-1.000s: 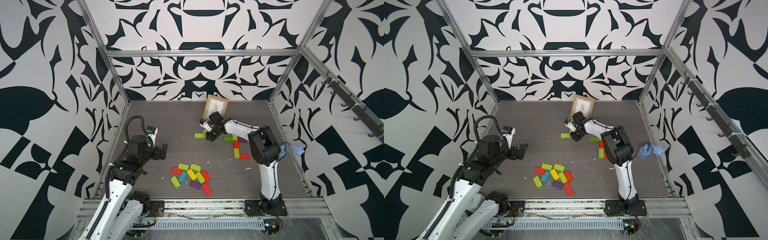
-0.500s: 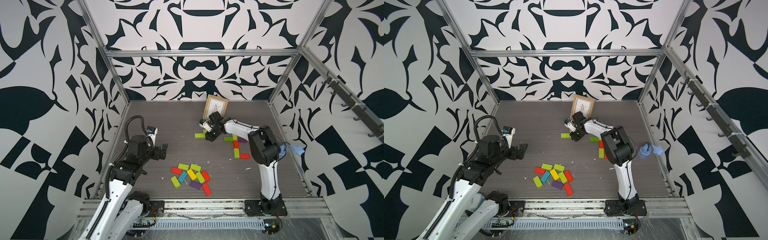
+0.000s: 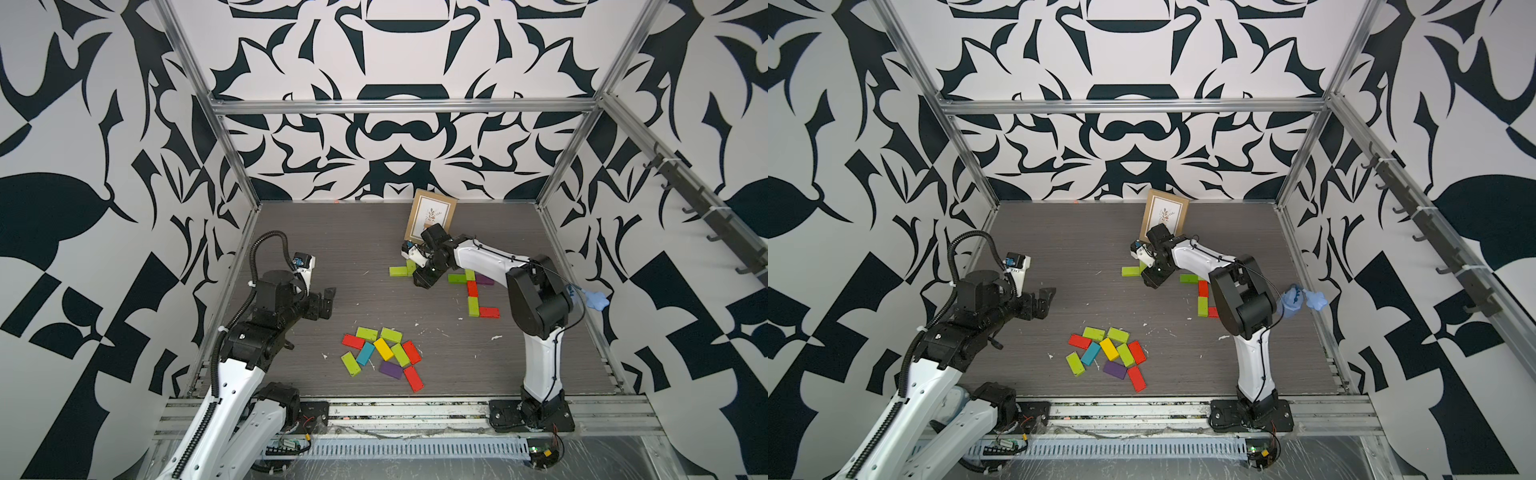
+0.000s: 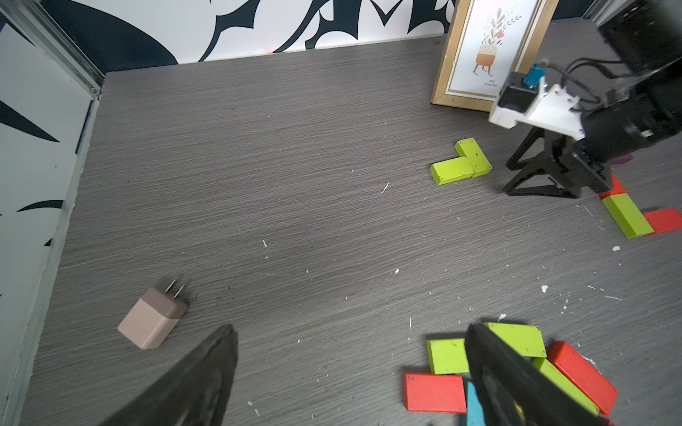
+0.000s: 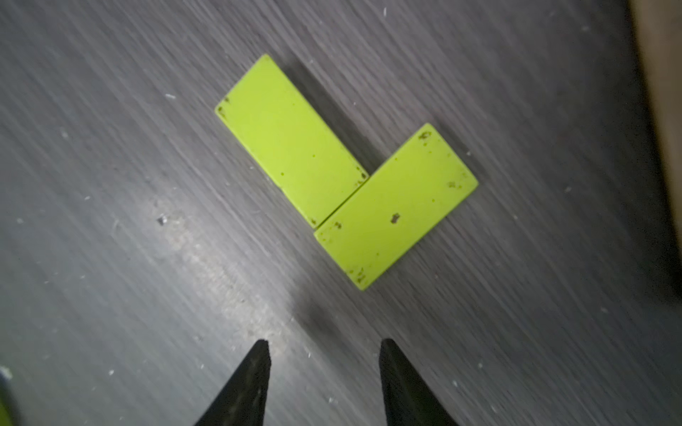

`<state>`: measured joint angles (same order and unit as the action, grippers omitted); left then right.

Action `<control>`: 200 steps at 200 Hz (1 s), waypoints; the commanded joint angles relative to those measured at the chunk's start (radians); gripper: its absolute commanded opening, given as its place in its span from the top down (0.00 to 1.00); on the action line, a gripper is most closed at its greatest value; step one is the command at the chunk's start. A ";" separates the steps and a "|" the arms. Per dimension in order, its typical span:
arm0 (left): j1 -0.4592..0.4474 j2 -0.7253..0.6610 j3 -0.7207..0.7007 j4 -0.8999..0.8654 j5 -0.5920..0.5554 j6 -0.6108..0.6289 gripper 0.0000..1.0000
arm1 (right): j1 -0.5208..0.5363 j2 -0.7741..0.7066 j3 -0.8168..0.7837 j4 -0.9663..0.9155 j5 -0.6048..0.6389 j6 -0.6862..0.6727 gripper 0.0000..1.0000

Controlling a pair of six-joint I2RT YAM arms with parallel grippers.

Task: Assemble the letter t with building blocks
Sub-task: Adjust the building block at the center of the board, then pick up the building block from the center of the board.

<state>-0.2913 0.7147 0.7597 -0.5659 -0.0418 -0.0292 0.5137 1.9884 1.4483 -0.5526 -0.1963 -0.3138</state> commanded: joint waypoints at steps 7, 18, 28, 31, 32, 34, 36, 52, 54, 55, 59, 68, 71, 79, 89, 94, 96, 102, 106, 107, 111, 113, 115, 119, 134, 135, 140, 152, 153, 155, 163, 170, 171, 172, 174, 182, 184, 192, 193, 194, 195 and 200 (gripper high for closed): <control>0.000 -0.006 -0.006 -0.024 -0.009 -0.002 0.00 | 0.053 -0.118 -0.046 -0.020 0.017 -0.017 0.47; -0.001 -0.010 -0.008 -0.024 -0.009 -0.003 0.00 | 0.081 -0.137 -0.057 -0.036 0.035 -0.025 0.46; 0.000 -0.012 -0.009 -0.023 -0.011 -0.005 0.00 | 0.114 -0.148 -0.061 -0.061 0.057 -0.038 0.46; 0.000 -0.012 -0.009 -0.022 -0.011 -0.004 0.00 | 0.123 -0.149 -0.061 -0.070 0.067 -0.043 0.46; 0.000 -0.012 -0.010 -0.022 -0.012 -0.004 0.00 | 0.127 -0.151 -0.062 -0.071 0.070 -0.043 0.46; 0.000 -0.013 -0.011 -0.022 -0.011 -0.003 0.00 | 0.132 -0.153 -0.064 -0.075 0.074 -0.046 0.46; 0.000 -0.012 -0.011 -0.022 -0.011 -0.003 0.00 | 0.139 -0.155 -0.064 -0.077 0.080 -0.047 0.45; 0.000 -0.010 -0.011 -0.022 -0.008 -0.002 0.00 | 0.185 -0.168 -0.086 -0.088 0.110 -0.058 0.45; 0.000 -0.008 -0.011 -0.022 -0.006 -0.002 0.00 | 0.191 -0.170 -0.088 -0.089 0.112 -0.059 0.45; 0.000 -0.008 -0.010 -0.022 -0.006 -0.001 0.00 | 0.194 -0.170 -0.090 -0.090 0.113 -0.060 0.45; 0.000 -0.007 -0.009 -0.021 -0.006 0.000 0.00 | 0.203 -0.172 -0.096 -0.091 0.117 -0.060 0.45; 0.000 -0.004 -0.007 -0.022 -0.004 -0.001 0.00 | 0.225 -0.175 -0.108 -0.096 0.122 -0.058 0.44; 0.000 -0.004 -0.008 -0.022 -0.004 -0.001 0.00 | 0.232 -0.176 -0.112 -0.097 0.124 -0.059 0.44; 0.000 -0.004 -0.007 -0.022 -0.003 -0.003 0.00 | 0.249 -0.177 -0.121 -0.099 0.126 -0.053 0.44; 0.000 -0.005 -0.008 -0.023 -0.001 -0.003 0.00 | 0.265 -0.175 -0.130 -0.099 0.125 -0.047 0.44; 0.000 -0.007 -0.008 -0.023 -0.001 -0.003 0.00 | 0.273 -0.173 -0.133 -0.096 0.123 -0.045 0.44; 0.000 -0.006 -0.008 -0.023 -0.001 -0.002 0.00 | 0.276 -0.172 -0.135 -0.096 0.123 -0.044 0.44; 0.000 -0.008 -0.008 -0.023 -0.001 -0.003 0.00 | 0.286 -0.166 -0.137 -0.096 0.121 -0.040 0.44; 0.000 -0.010 -0.009 -0.022 -0.001 -0.003 0.00 | 0.293 -0.164 -0.137 -0.097 0.123 -0.038 0.44; 0.000 -0.009 -0.008 -0.022 -0.002 -0.003 0.00 | 0.295 -0.163 -0.137 -0.097 0.123 -0.038 0.44; 0.000 -0.010 -0.009 -0.021 -0.003 -0.003 0.00 | 0.301 -0.159 -0.137 -0.099 0.125 -0.036 0.44; 0.001 -0.009 -0.010 -0.022 -0.003 -0.003 0.00 | 0.303 -0.157 -0.136 -0.100 0.126 -0.036 0.44; 0.000 -0.010 -0.009 -0.020 -0.003 -0.002 0.00 | 0.307 -0.156 -0.137 -0.101 0.127 -0.036 0.44; 0.000 -0.010 -0.010 -0.021 -0.004 -0.003 0.00 | 0.312 -0.152 -0.137 -0.100 0.127 -0.035 0.44; 0.000 -0.011 -0.008 -0.025 -0.003 -0.005 0.00 | 0.326 -0.142 -0.138 -0.089 0.124 -0.027 0.44; 0.000 -0.011 -0.008 -0.025 -0.003 -0.005 0.00 | 0.327 -0.141 -0.138 -0.088 0.124 -0.027 0.44; 0.000 -0.012 -0.008 -0.025 -0.003 -0.006 0.00 | 0.328 -0.137 -0.142 -0.084 0.116 -0.023 0.44; 0.000 -0.016 -0.009 -0.025 -0.004 -0.006 0.00 | 0.332 -0.129 -0.141 -0.077 0.100 -0.017 0.44; 0.000 -0.016 -0.009 -0.025 -0.004 -0.006 0.00 | 0.332 -0.128 -0.141 -0.076 0.099 -0.016 0.44; 0.000 -0.017 -0.010 -0.025 -0.004 -0.006 0.00 | 0.332 -0.127 -0.140 -0.075 0.098 -0.014 0.44; 0.000 -0.019 -0.010 -0.024 -0.004 -0.004 0.00 | 0.334 -0.120 -0.135 -0.078 0.091 -0.009 0.45; 0.000 -0.021 -0.013 -0.022 -0.005 -0.002 0.00 | 0.340 -0.116 -0.127 -0.085 0.083 -0.009 0.45; 0.000 -0.020 -0.013 -0.022 -0.006 -0.001 0.00 | 0.340 -0.116 -0.125 -0.086 0.084 -0.009 0.45; 0.000 -0.020 -0.013 -0.020 -0.006 -0.001 0.00 | 0.341 -0.116 -0.125 -0.087 0.083 -0.008 0.45; 0.000 -0.020 -0.014 -0.020 -0.005 -0.001 0.00 | 0.343 -0.115 -0.124 -0.089 0.082 -0.010 0.45; 0.000 -0.018 -0.014 -0.018 -0.004 0.001 0.00 | 0.351 -0.115 -0.124 -0.089 0.077 -0.015 0.45; 0.000 -0.017 -0.013 -0.018 -0.004 0.000 0.00 | 0.353 -0.115 -0.123 -0.089 0.076 -0.016 0.45; 0.000 -0.013 -0.011 -0.020 0.000 -0.001 0.00 | 0.359 -0.115 -0.123 -0.089 0.070 -0.022 0.45; 0.001 -0.012 -0.011 -0.021 0.001 -0.001 0.00 | 0.360 -0.114 -0.123 -0.089 0.068 -0.022 0.45; 0.000 -0.011 -0.011 -0.021 0.001 -0.001 0.00 | 0.361 -0.114 -0.122 -0.089 0.067 -0.023 0.45; 0.000 -0.011 -0.010 -0.021 0.002 -0.001 0.00 | 0.362 -0.114 -0.122 -0.089 0.066 -0.023 0.45; 0.000 -0.008 -0.008 -0.023 0.003 -0.001 0.00 | 0.365 -0.114 -0.121 -0.089 0.063 -0.025 0.45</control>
<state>-0.2913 0.7059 0.7597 -0.5659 -0.0448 -0.0292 0.8597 1.8805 1.3125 -0.6319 -0.1005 -0.3393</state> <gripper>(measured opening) 0.998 0.551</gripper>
